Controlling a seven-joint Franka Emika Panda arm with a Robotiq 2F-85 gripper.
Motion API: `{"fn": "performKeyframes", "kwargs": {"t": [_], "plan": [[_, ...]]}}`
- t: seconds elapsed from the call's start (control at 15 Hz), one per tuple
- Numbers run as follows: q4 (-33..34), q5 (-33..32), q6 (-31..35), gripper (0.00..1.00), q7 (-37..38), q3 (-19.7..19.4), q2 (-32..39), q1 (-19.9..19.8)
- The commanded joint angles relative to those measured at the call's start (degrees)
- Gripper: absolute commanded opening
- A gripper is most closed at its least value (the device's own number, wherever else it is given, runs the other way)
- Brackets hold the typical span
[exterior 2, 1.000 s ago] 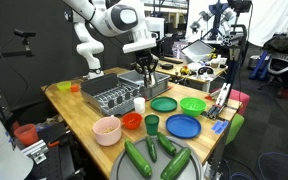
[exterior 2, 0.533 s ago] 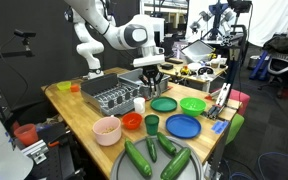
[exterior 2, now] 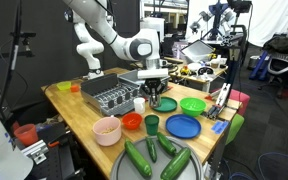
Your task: Pour the contents of the jug into the pink mug
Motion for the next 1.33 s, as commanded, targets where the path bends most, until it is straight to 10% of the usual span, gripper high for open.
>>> {"fn": "performKeyframes", "kwargs": {"t": [0.0, 1.07, 1.13, 1.27], "plan": [[0.19, 1.72, 1.56, 0.04, -3.0, 1.66, 1.37, -2.65], [3.02, 5.75, 4.85, 0.04, -10.54, 5.34, 8.86, -6.41], [3.05, 5.67, 4.64, 0.3, -11.03, 5.44, 8.86, -6.44], [3.0, 5.62, 4.14, 0.47, -11.74, 5.49, 8.48, -6.41]]}}
